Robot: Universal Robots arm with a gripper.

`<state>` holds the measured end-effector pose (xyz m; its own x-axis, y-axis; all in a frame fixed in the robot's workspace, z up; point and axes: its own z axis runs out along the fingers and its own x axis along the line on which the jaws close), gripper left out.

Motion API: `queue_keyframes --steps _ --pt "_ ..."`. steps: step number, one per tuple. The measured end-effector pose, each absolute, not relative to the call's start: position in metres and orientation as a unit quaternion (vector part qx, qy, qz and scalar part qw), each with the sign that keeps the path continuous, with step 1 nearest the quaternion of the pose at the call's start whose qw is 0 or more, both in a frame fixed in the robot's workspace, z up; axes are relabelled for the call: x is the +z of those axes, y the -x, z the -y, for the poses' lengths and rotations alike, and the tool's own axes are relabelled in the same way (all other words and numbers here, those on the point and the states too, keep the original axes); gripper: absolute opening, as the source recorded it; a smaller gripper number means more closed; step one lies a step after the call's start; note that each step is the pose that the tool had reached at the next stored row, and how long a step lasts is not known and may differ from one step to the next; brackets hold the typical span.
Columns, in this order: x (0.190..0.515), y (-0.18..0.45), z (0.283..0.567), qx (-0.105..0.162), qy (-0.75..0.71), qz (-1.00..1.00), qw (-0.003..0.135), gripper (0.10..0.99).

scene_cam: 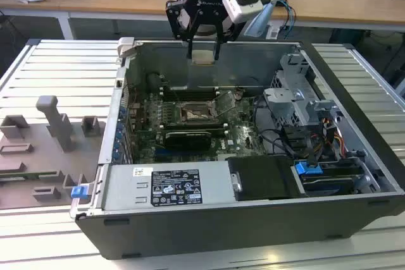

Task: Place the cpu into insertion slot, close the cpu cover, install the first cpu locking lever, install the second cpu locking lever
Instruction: 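Place the cpu into insertion slot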

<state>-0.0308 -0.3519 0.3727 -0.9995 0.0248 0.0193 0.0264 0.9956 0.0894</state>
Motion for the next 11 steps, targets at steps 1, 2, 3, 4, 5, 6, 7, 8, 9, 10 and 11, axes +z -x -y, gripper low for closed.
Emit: queue_keyframes --steps 1,2,3,4,5,6,7,8,9,10,11 --pt "0.3727 0.0308 0.3519 -0.045 0.016 0.999 0.009 0.537" --pt "0.3727 0.0308 0.3519 -0.045 0.019 0.999 0.009 0.537" --pt "0.3727 0.0308 0.3519 -0.045 0.022 0.999 0.009 0.537" --pt "0.3727 0.0308 0.3519 -0.045 0.026 0.999 0.009 0.537" --pt "0.3727 0.0308 0.3519 -0.045 0.029 0.999 0.008 0.537" --pt "0.3727 0.0308 0.3519 -0.045 0.032 0.998 0.008 0.537" --pt "0.3726 0.0308 0.3519 -0.045 0.035 0.998 0.008 0.537" --pt "0.3726 0.0308 0.3519 -0.045 0.037 0.998 0.008 0.537" --pt "0.3726 0.0308 0.3519 -0.045 0.041 0.998 0.008 0.537" --pt "0.3725 0.0308 0.3519 -0.045 0.044 0.998 0.008 0.537" --pt "0.3724 0.0308 0.3519 -0.045 0.051 0.998 0.007 0.537"
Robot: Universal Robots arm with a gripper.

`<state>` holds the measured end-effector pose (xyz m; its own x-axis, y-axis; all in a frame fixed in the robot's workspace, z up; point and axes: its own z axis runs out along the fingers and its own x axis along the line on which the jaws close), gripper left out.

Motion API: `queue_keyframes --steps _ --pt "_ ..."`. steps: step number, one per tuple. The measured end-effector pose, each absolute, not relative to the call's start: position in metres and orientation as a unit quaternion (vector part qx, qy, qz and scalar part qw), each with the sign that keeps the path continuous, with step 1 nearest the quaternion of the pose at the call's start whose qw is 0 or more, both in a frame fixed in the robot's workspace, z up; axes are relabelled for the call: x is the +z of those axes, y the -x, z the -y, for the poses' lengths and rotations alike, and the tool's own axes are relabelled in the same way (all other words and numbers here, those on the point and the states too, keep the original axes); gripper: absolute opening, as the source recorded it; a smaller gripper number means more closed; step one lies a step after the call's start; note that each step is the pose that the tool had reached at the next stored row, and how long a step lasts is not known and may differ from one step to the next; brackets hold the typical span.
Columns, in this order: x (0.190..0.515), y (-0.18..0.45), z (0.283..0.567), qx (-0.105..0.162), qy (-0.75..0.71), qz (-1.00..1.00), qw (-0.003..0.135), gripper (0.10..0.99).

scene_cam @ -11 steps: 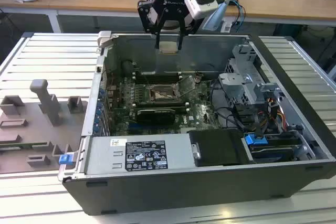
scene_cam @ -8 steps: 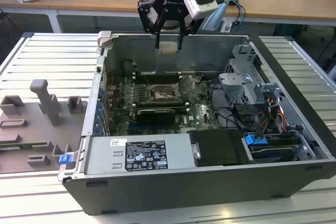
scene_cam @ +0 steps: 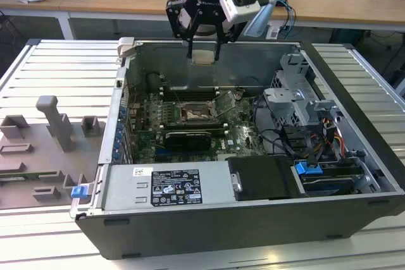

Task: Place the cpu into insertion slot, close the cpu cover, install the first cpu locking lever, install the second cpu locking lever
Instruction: 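Place the cpu into insertion slot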

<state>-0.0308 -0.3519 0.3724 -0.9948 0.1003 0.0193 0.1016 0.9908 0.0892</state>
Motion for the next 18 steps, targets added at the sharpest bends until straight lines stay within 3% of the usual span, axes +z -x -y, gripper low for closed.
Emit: queue_keyframes --steps 18 --pt "0.3716 0.0308 0.3519 -0.045 0.13 0.991 0.004 0.537"
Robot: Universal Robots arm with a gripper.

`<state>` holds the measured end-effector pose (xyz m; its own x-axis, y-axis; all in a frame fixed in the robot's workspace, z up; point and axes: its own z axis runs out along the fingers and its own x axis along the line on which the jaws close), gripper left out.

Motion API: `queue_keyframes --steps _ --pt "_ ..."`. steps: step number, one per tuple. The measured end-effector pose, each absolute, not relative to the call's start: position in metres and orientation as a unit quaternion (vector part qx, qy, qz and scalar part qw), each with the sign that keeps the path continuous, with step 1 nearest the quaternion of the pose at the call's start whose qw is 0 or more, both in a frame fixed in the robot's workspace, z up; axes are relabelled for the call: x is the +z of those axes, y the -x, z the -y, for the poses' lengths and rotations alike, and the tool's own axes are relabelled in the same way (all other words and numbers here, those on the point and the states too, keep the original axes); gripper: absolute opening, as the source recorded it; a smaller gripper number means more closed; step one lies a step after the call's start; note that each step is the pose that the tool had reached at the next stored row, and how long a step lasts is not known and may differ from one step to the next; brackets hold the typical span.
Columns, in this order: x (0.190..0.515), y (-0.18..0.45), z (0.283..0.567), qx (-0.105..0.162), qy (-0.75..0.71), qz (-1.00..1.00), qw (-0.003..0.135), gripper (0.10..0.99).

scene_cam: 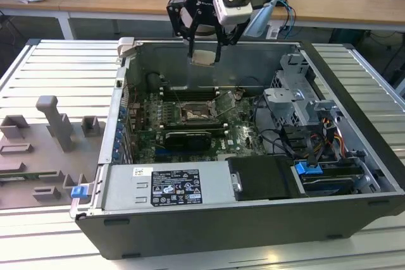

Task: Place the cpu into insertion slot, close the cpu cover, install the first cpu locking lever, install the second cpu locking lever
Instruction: 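Place the cpu into insertion slot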

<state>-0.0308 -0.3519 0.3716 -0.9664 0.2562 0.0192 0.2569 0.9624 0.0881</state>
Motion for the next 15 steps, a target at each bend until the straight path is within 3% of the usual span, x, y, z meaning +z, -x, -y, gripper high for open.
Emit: queue_keyframes --steps 15 --pt "0.3709 0.0308 0.3519 -0.045 0.201 0.979 0.0 0.537"
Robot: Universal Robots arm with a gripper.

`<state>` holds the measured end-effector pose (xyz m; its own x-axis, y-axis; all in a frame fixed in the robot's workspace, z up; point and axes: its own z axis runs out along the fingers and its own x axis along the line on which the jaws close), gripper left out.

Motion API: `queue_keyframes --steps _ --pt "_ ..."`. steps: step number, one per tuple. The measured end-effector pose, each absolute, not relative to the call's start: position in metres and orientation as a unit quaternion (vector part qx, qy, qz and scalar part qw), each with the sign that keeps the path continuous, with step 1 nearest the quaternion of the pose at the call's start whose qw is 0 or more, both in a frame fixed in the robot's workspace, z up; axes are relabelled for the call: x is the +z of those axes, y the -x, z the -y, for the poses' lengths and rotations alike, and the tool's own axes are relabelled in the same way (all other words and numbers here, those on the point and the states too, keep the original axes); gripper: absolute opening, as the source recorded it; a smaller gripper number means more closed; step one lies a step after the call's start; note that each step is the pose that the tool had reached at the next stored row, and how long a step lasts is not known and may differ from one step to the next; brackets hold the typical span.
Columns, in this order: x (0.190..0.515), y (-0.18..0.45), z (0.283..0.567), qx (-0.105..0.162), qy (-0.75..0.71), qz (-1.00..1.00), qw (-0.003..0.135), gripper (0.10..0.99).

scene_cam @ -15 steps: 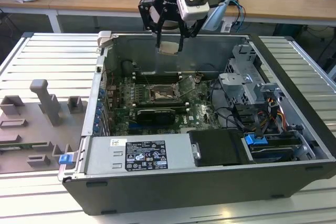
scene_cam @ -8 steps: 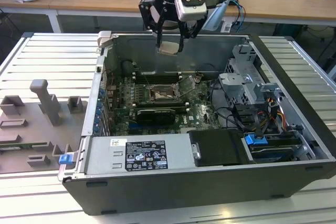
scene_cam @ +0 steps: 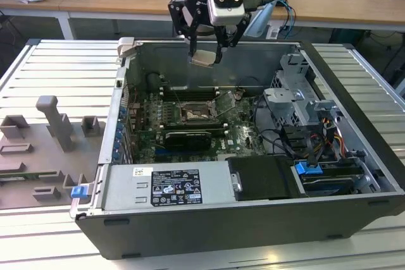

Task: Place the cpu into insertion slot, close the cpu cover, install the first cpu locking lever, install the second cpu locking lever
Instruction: 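Place the cpu into insertion slot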

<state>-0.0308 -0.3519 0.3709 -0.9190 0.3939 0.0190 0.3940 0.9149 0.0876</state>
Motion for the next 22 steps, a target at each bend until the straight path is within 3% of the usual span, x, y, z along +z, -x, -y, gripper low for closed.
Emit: queue_keyframes --steps 22 --pt "0.3697 0.0308 0.3519 -0.045 0.282 0.958 -0.003 0.537"
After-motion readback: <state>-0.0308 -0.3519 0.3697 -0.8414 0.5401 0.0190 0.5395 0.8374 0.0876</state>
